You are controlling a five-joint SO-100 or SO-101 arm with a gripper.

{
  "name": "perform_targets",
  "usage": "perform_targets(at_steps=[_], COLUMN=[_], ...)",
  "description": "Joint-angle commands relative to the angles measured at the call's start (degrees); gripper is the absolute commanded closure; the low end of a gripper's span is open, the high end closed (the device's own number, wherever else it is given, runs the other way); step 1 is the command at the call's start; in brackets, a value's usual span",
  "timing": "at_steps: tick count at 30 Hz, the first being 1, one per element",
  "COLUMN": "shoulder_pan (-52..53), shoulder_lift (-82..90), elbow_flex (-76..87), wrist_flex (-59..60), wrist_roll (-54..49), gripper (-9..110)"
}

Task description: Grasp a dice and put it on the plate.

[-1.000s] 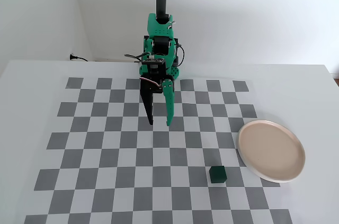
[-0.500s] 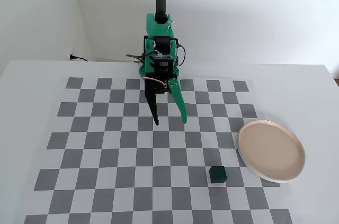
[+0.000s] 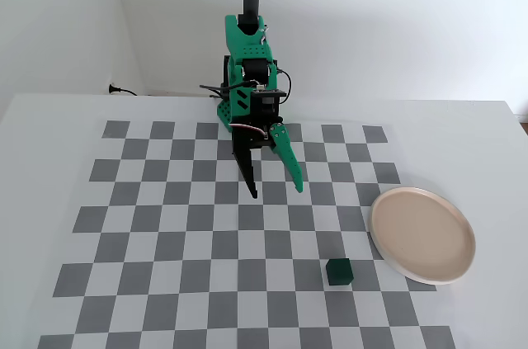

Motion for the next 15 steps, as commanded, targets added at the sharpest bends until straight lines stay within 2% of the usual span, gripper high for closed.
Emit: perform_targets(at_steps=[1, 15], shoulder_pan=[-0.6, -3.8], shoulder_lift=[-9.7, -35.2], elbow_flex=[-10.1, -28.1], wrist_flex=[-3.6, -7.3], wrist_roll=[0.4, 1.4], gripper=[74, 73])
